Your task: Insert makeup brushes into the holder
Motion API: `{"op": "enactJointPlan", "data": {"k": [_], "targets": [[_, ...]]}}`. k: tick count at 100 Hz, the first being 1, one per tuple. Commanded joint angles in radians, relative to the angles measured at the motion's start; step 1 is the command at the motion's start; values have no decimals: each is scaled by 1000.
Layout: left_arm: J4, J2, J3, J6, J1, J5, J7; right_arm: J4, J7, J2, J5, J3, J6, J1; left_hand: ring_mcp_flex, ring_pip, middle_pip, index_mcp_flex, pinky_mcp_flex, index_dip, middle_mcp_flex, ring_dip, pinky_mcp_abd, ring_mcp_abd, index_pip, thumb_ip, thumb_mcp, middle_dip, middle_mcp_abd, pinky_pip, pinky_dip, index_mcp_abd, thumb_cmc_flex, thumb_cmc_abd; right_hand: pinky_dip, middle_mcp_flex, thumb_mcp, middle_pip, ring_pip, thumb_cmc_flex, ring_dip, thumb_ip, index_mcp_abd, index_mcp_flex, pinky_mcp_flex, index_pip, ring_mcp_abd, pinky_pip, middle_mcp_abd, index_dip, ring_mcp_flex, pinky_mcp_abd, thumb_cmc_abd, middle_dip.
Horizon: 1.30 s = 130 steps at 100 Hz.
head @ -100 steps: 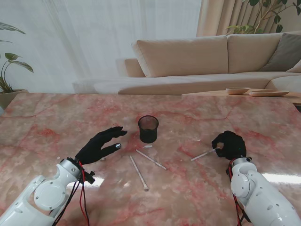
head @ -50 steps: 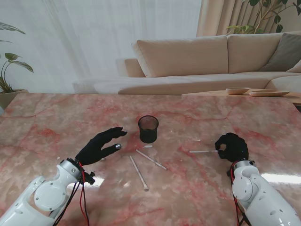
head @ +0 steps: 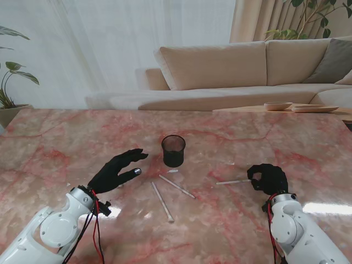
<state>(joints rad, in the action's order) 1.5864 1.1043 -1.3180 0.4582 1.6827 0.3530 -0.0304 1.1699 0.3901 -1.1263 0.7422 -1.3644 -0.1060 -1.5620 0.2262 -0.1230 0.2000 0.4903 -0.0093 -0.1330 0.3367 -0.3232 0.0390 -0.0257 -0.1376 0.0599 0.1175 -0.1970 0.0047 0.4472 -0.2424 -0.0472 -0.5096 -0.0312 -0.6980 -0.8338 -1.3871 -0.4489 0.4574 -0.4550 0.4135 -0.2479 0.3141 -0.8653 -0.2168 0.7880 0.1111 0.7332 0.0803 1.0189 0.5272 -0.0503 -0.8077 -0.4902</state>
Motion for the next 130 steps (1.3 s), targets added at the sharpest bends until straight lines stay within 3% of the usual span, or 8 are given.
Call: {"op": "enactJointPlan", "data": {"k": [1,24,35,69,101,130], "targets": [[-6,2,1,2,5,0,3,16,-13,-5,-8,-3,-3,-6,-14,30,-16,1,-7,-7,-4,13,8,45,-12,-15,-35,10,-14,-27,8,33,-24,38,-26,-25,-70,21,-15,-23,29,6,9,-65,-15,128,-20,36,-13,60,44,15,27,15],[-13,3,0,8,2,0,5,53,-22,-9,-24,-19,-2,-16,-14,29,-16,1,-7,-7,-4,13,8,45,-12,-15,-35,10,-14,-27,7,33,-24,37,-30,-112,-63,1,11,-20,61,6,15,-63,-100,125,-45,139,-8,61,195,57,29,4],[-15,3,0,9,1,0,7,62,-32,-9,-27,-24,0,-19,-14,29,-16,2,-7,-7,-4,13,7,45,-12,-15,-34,10,-13,-27,6,32,-25,37,-24,-160,-57,-20,59,-20,111,7,24,-62,-122,120,-42,220,4,67,243,68,30,-109],[-18,2,-4,12,-2,1,4,97,-47,-15,-62,-34,-1,-28,-15,30,-16,1,-8,-7,-4,14,1,44,-12,-15,-33,10,-15,-30,7,31,-25,36,-17,-185,-69,-36,90,-21,132,7,13,-67,-122,127,-38,255,11,54,261,68,16,-159],[-17,-1,1,17,-13,5,-7,190,-96,-20,-120,-60,5,-67,-14,30,-17,1,-9,-6,-3,13,-4,41,-12,-15,-34,11,-14,-30,4,32,-25,37,4,-279,-82,-120,227,-26,196,7,8,-78,-151,136,-39,304,39,26,323,78,-9,-289],[13,-14,3,18,-49,18,-56,286,-110,-24,-140,-72,26,-102,-13,31,-19,0,-11,-6,-1,13,-10,43,-10,-17,-39,12,-15,-32,1,35,-24,39,18,-298,-83,-194,306,-31,250,10,0,-81,-154,142,-36,317,54,15,329,80,-17,-376]]}}
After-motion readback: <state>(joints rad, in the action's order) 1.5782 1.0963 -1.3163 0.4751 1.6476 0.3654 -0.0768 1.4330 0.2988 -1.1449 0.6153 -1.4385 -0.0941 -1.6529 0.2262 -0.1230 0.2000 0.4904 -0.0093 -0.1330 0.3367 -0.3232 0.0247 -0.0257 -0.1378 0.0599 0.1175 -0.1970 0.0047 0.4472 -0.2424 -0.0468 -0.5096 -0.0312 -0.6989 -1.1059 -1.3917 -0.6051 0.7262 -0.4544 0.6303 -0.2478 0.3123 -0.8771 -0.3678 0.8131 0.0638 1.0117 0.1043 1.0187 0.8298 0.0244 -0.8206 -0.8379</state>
